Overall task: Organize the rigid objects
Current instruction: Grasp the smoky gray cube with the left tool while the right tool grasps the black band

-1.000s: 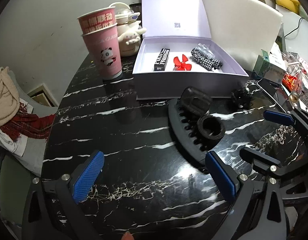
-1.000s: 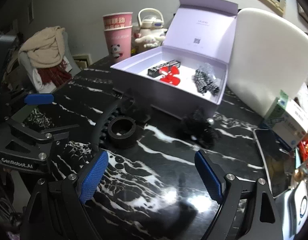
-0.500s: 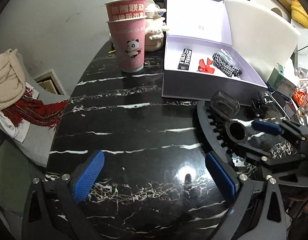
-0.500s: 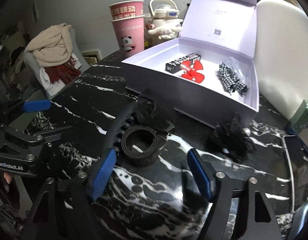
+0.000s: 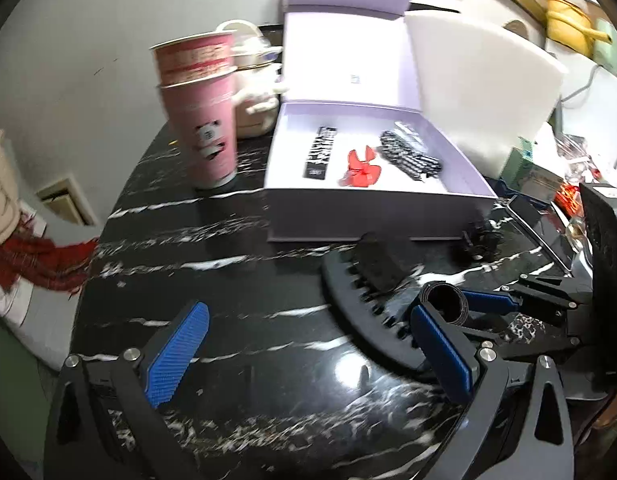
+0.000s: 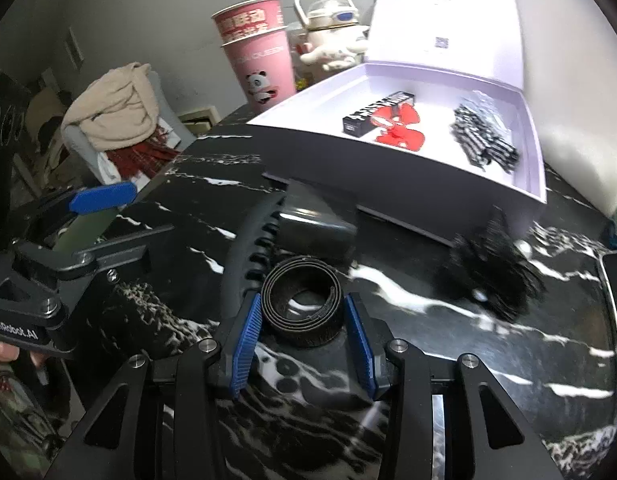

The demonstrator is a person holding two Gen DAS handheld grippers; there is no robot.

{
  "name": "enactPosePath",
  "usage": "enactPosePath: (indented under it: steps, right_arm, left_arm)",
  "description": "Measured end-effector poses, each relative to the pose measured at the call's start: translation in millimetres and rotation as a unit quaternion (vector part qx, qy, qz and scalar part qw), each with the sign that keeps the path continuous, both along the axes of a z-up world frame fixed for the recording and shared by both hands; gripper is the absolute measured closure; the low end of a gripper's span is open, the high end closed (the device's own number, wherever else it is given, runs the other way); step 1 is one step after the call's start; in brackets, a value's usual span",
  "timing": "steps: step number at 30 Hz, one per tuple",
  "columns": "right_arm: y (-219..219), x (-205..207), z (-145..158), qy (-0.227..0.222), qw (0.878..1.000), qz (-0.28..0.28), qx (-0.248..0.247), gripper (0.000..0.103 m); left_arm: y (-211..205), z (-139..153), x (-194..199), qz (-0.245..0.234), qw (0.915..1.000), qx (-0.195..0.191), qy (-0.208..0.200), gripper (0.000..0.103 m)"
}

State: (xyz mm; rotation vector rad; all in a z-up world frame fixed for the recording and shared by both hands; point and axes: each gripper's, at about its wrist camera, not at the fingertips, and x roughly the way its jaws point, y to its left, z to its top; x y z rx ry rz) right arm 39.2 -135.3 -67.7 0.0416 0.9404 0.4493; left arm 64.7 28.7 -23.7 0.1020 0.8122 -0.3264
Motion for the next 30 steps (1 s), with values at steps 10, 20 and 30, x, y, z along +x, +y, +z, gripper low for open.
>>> enactPosePath:
  steps: [10, 20, 30]
  right_arm:
    - [-42, -17, 4, 0.001, 0.999, -0.046, -0.010, 0.061]
    - [-61, -21, 5, 0.002, 0.997, -0.072, -0.007, 0.061]
    - [-64, -23, 4, 0.002, 0.997, -0.075, -0.004, 0.061]
  left_arm:
    - [-43, -3, 10, -0.061, 0.9979, 0.011, -0.017, 0.000]
    - [-65, -24, 36, -0.080, 0.9964, 0.019, 0.018, 0.001]
    - [-77, -33, 38, -0.086, 0.9953, 0.045, -0.001, 0.041]
